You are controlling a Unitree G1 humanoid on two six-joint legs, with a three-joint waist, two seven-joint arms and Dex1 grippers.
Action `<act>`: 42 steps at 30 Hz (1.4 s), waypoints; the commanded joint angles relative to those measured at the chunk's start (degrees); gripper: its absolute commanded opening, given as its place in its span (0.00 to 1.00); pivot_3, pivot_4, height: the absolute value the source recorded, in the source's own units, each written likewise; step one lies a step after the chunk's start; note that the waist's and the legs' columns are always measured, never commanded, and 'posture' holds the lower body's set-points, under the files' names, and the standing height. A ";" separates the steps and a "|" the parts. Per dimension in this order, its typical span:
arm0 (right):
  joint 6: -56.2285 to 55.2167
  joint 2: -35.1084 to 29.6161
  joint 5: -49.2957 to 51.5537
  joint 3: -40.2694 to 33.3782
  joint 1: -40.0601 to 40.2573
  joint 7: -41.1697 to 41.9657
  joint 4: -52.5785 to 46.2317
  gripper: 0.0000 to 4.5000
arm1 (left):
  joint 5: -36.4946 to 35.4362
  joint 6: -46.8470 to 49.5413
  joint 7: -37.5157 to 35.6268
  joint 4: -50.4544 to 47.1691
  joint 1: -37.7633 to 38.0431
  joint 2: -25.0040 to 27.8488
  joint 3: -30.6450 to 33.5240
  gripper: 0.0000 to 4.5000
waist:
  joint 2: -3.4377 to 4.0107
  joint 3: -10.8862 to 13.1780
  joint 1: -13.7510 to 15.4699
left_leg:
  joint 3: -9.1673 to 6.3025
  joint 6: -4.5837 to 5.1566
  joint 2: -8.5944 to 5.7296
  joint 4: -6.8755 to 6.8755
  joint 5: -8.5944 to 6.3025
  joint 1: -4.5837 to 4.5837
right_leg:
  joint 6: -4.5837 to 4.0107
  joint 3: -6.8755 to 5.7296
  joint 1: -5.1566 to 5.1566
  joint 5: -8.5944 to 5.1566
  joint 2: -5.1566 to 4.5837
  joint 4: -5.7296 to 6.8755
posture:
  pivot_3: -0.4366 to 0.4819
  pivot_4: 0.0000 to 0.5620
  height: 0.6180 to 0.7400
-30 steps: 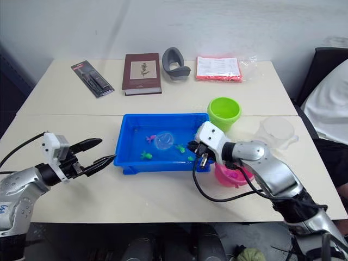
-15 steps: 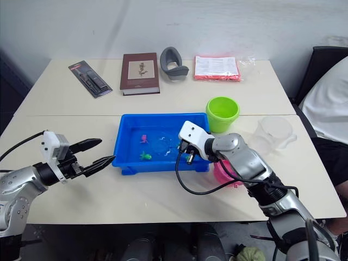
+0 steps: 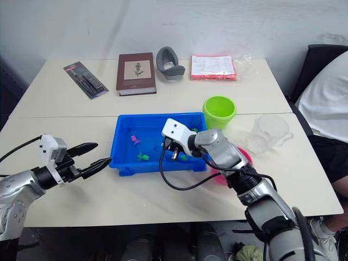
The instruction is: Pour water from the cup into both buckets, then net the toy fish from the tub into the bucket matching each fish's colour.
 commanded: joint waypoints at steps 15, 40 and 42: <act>-6.40 4.75 -0.73 -3.92 0.62 1.18 -2.03 0.00 | -0.89 -4.32 -3.10 -0.01 4.12 1.09 4.89 0.99 | -0.03 -0.02 -0.97 | 0.00 -0.12 0.03 0.04 0.06 -0.58 | -0.04 0.00 -0.71 -0.01 0.02 0.16 | 0.48 0.27 1.00; -11.20 12.19 -3.20 -5.47 -5.17 -0.37 11.02 0.00 | -1.31 -4.70 -3.58 0.05 3.07 1.23 4.41 0.99 | -0.03 -0.03 -1.60 | 0.05 -0.14 0.09 0.03 0.09 -0.58 | -0.05 0.05 -0.74 0.00 0.08 0.18 | 0.48 0.27 1.00; -10.11 11.00 -2.34 -6.47 -3.80 0.91 7.57 0.00 | -1.49 -4.74 -3.81 -0.10 3.25 1.30 4.64 0.99 | -0.03 -0.03 -1.57 | 0.05 -0.17 0.14 0.03 0.10 -0.58 | -0.05 0.04 -0.74 0.00 0.12 0.18 | 0.48 0.27 1.00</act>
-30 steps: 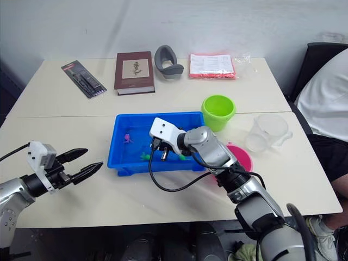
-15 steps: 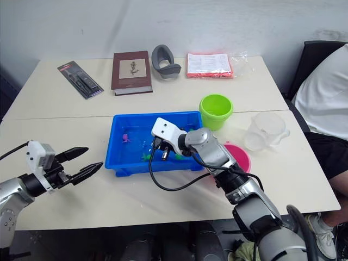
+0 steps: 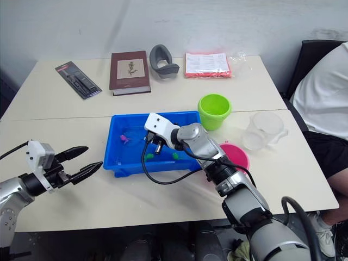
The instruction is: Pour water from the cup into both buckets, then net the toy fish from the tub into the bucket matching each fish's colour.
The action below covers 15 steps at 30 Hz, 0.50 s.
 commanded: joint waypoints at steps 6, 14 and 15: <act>2.85 -4.13 4.43 -3.34 5.26 5.07 -15.09 0.00 | -1.72 -0.76 -1.19 -1.15 0.30 1.50 2.28 0.99 | 0.00 0.00 0.22 | 0.00 0.01 0.00 -0.01 -0.01 -0.01 | 0.00 0.01 0.00 0.00 -0.01 -0.02 | 0.48 0.27 1.00; 7.89 -9.13 7.29 -5.55 9.09 6.87 -22.82 0.00 | -2.84 -1.38 -3.10 -1.09 0.82 2.38 3.72 0.99 | 0.00 0.00 0.52 | -0.01 0.00 0.00 -0.01 0.00 0.00 | -0.01 -0.01 0.00 0.00 -0.01 -0.02 | 0.48 0.27 1.00; 8.27 -9.44 7.48 -5.73 9.38 6.72 -23.41 0.00 | -2.96 -1.50 -3.44 -1.03 0.92 2.44 3.96 0.99 | -0.01 0.00 0.55 | -0.01 0.00 -0.01 -0.01 -0.01 0.00 | -0.01 -0.01 0.00 0.00 -0.02 -0.02 | 0.48 0.27 1.00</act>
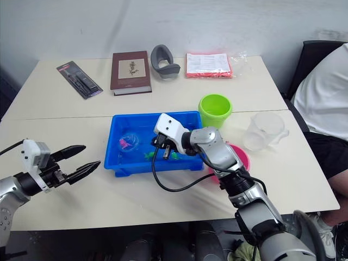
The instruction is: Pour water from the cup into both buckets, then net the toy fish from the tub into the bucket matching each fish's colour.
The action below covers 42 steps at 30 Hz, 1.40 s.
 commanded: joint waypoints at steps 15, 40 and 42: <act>0.44 -9.82 10.19 -9.64 7.64 4.50 -15.79 0.00 | -3.90 0.36 -5.55 0.94 -5.65 5.09 0.72 0.99 | -0.02 -0.01 0.94 | -0.01 0.02 -0.05 0.00 -0.01 0.00 | -0.01 -0.01 0.02 0.00 -0.01 -0.04 | 0.48 0.27 1.00; 0.23 -24.59 32.21 -46.54 41.26 0.79 -40.70 0.00 | -1.28 -0.41 -13.73 11.43 -31.06 0.18 -22.67 0.99 | -0.05 -0.02 3.05 | 0.14 0.03 -0.17 0.06 0.08 0.12 | 0.03 0.11 0.09 0.01 0.15 -0.05 | 0.48 0.27 1.00; 0.80 -24.91 34.48 -50.80 44.27 -0.19 -42.43 0.00 | -0.86 -0.93 -14.60 12.74 -32.36 -0.63 -23.57 0.99 | -0.05 -0.03 3.24 | 0.14 0.05 -0.19 0.09 0.09 0.14 | 0.04 0.12 0.12 0.02 0.15 -0.06 | 0.48 0.27 1.00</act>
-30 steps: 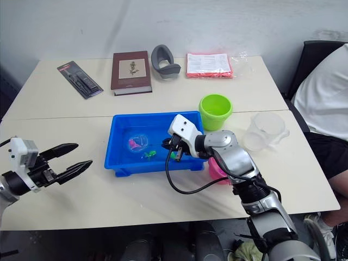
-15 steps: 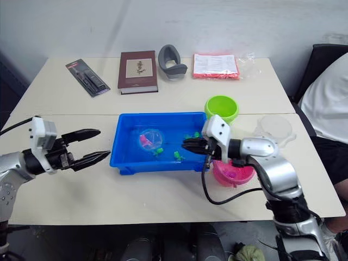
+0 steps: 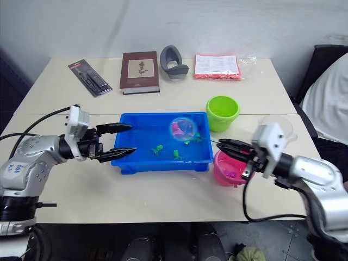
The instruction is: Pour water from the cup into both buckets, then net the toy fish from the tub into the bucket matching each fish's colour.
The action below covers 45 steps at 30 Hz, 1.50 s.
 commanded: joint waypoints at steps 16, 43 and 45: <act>-25.09 11.32 -2.34 -26.32 33.90 5.58 -1.13 0.00 | 3.45 -4.00 -5.73 5.85 -7.00 -7.88 -7.00 0.99 | -0.01 -0.02 1.16 | -0.10 0.30 -0.16 -0.06 -0.11 0.80 | 0.19 0.04 1.00 0.09 -0.02 -0.30 | 0.48 0.27 1.00; -85.08 14.48 -47.92 -20.57 35.05 -15.83 21.88 0.00 | 7.71 -8.25 -3.96 6.54 -5.22 -12.08 -9.01 0.99 | 0.10 -0.08 1.08 | -0.02 0.13 -0.13 -0.10 -0.09 1.00 | 0.15 0.27 1.01 0.04 -0.05 -0.15 | 0.48 0.27 1.00; -88.01 13.97 -51.79 -21.93 34.69 -18.98 22.39 0.00 | 7.84 -8.63 -3.99 7.02 -5.33 -12.19 -8.99 0.99 | 0.10 -0.08 1.06 | -0.01 0.12 -0.14 -0.10 -0.09 1.00 | 0.15 0.28 1.01 0.04 -0.05 -0.15 | 0.48 0.27 1.00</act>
